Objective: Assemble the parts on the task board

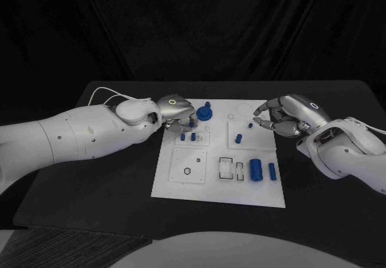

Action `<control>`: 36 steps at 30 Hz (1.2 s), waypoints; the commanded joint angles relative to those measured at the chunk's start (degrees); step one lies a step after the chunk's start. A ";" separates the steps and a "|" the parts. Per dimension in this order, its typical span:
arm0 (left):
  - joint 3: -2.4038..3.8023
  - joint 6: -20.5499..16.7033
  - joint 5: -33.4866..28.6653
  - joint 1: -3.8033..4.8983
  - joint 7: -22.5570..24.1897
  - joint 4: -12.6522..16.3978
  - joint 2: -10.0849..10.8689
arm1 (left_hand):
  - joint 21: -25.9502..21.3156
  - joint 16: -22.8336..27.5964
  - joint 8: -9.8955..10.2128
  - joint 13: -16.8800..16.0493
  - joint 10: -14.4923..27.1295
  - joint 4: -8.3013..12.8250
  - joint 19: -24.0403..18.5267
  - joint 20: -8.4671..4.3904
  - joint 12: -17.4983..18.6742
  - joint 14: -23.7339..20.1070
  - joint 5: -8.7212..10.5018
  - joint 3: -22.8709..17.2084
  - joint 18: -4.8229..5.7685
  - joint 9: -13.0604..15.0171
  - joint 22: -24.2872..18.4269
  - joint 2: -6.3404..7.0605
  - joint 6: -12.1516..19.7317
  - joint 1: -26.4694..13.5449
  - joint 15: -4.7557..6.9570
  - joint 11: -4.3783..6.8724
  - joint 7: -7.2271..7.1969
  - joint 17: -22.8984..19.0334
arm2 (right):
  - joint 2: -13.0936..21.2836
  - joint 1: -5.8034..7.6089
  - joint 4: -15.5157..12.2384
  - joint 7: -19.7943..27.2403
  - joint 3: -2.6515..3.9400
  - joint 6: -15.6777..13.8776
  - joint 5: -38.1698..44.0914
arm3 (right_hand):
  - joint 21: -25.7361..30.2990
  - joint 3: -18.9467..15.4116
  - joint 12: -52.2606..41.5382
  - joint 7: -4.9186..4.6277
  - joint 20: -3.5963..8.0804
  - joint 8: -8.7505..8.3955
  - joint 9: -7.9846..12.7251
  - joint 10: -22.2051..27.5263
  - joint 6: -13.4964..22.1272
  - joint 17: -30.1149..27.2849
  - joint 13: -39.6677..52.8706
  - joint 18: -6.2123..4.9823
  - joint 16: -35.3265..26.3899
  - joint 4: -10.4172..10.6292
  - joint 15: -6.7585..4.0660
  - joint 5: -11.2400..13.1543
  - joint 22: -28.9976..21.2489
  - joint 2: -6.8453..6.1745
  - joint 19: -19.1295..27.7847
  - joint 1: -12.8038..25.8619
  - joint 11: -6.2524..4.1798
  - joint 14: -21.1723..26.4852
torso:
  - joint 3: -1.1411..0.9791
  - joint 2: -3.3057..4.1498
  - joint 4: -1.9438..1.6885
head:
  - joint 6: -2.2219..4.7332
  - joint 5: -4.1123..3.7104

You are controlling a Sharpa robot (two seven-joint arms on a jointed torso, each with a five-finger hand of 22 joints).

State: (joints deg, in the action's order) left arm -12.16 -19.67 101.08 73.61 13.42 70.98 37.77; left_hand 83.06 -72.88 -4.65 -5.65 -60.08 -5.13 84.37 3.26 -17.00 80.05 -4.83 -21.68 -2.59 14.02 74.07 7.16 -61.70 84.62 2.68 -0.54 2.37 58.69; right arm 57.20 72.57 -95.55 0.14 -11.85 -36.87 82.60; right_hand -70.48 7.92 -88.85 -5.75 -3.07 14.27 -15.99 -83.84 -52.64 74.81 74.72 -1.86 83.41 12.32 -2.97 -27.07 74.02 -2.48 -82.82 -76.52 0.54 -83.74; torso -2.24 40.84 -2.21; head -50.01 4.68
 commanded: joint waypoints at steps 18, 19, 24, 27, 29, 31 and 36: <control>0.02 -5.53 0.04 -0.35 0.60 -0.27 1.69 | -2.35 1.32 1.01 0.79 9.48 -1.48 0.89 0.26 3.74 -1.53 1.21 -0.10 0.44 -3.70 13.07 2.70 9.68 -1.23 -0.09 -1.21 -4.25 -1.61 | 0.39 -0.21 0.04 -1.31 0.03 0.24 0.11 | -0.25 1.40 -1.15 0.12 -0.10 0.99 0.65 -6.16 -0.41 4.99 15.28 -2.20 0.02 -0.48 -0.03 -1.19 10.63 0.13 -0.36 -0.40 0.43 -4.27 | 0.02 -0.02 -0.04 | 0.01 0.13; 0.02 -6.23 0.04 -0.35 0.50 -0.31 1.84 | -2.24 1.25 1.00 0.75 9.47 -1.47 0.94 0.27 3.64 -1.49 1.22 -0.06 0.46 -3.73 13.11 2.69 9.73 -1.19 -0.13 -1.28 -4.34 -1.52 | 0.43 -0.21 0.04 -1.32 0.03 0.22 0.11 | -0.25 1.40 -1.15 0.12 -0.10 0.99 0.65 -6.16 -0.41 4.99 15.28 -2.20 0.02 -0.48 -0.03 -1.19 10.63 0.13 -0.36 -0.40 0.43 -4.27 | 0.02 0.00 -0.05 | 0.01 0.14; 0.03 -10.79 0.04 -0.32 0.06 -0.48 2.96 | -2.13 1.08 0.97 0.54 9.19 -1.55 1.03 0.35 2.98 -1.35 1.29 0.18 0.49 -3.89 13.15 2.67 10.01 -1.08 -0.41 -1.73 -4.51 -1.39 | 0.70 -0.20 -0.02 -1.34 0.04 0.09 0.11 | -0.25 1.40 -1.15 0.12 -0.10 0.99 0.65 -6.16 -0.41 4.99 15.28 -2.20 0.02 -0.48 -0.03 -1.19 10.63 0.13 -0.36 -0.40 0.43 -4.27 | 0.04 -0.02 -0.04 | 0.01 0.00; 0.03 -13.28 0.04 -0.21 -0.26 -0.27 4.01 | -2.07 1.06 0.97 0.48 9.14 -1.65 1.07 0.41 2.75 -1.32 1.41 0.34 0.51 -3.97 13.16 2.73 10.15 -1.13 -0.50 -1.73 -4.60 -1.42 | 1.00 -0.18 -0.13 -1.38 0.04 0.05 0.11 | -0.17 1.40 -1.15 0.13 -0.11 0.99 0.66 -6.16 -0.40 4.90 15.28 -2.22 -0.04 -0.51 -0.03 -1.19 10.61 0.08 -0.33 -0.43 0.43 -4.25 | 0.03 -0.04 -0.06 | 0.01 -0.12; 0.03 -14.10 0.04 -0.03 -0.42 0.13 4.92 | -2.11 1.02 0.97 0.43 9.06 -1.66 1.06 0.43 2.58 -1.28 1.43 0.35 0.50 -4.02 13.15 2.73 10.23 -1.03 -0.49 -1.62 -4.64 -1.39 | 1.31 -0.13 -0.32 -1.45 0.04 0.08 0.11 | -0.09 1.41 -1.15 0.14 -0.11 0.99 0.66 -6.16 -0.40 4.87 15.28 -2.24 -0.06 -0.55 -0.03 -1.19 10.59 0.05 -0.30 -0.48 0.43 -4.25 | 0.03 -0.05 -0.06 | 0.01 -0.22; 0.03 -14.26 -0.49 0.84 -0.69 0.91 6.33 | -2.23 1.13 0.95 0.36 9.05 -1.62 1.02 0.46 2.32 -1.35 1.37 0.32 0.47 -4.09 13.12 2.78 10.35 -0.72 -0.41 -1.39 -4.78 -1.62 | 1.70 0.46 -0.48 -1.59 0.05 -0.01 0.22 | 0.15 1.49 -1.15 0.16 -0.12 1.02 0.67 -6.16 -0.45 4.84 15.28 -2.29 -0.07 -0.83 -0.03 -1.17 10.52 -0.14 -0.20 -0.83 0.41 -4.23 | 0.05 -0.08 -0.07 | 0.01 -0.32; 0.03 -13.20 -3.39 3.10 -0.85 3.04 9.21 | -5.29 4.91 1.01 0.47 11.71 -2.05 -0.61 0.36 2.20 -4.28 1.70 0.29 -0.20 -4.69 12.20 3.29 11.47 -0.08 0.27 -0.46 -5.46 -7.00 | 1.80 2.35 -0.12 -2.19 0.05 0.14 0.47 | 0.58 1.62 -0.36 0.09 -0.13 0.99 0.74 -5.27 -0.43 4.68 13.84 -2.37 -0.18 -1.29 -0.01 -1.04 10.39 -0.54 0.00 -1.43 0.45 -4.18 | 0.09 -0.06 -0.03 | 0.01 -0.58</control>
State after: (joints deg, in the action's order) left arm -12.18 -31.06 100.41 76.25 12.83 73.36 46.64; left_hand 78.19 -68.51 -4.20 -5.26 -48.88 -6.13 84.03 3.60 -14.37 76.44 -4.16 -22.59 -2.61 9.91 74.07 10.01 -51.59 84.60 2.98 -1.13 -2.88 52.10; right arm 59.00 74.41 -95.77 -0.41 -11.87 -36.72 82.62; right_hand -70.48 8.70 -88.81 -5.76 -3.07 14.27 -15.95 -83.84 -52.64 74.81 74.72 -1.86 83.41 11.53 -2.97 -27.07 74.02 -2.49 -82.81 -76.54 0.55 -83.74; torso -2.17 40.77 -2.27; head -50.01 4.24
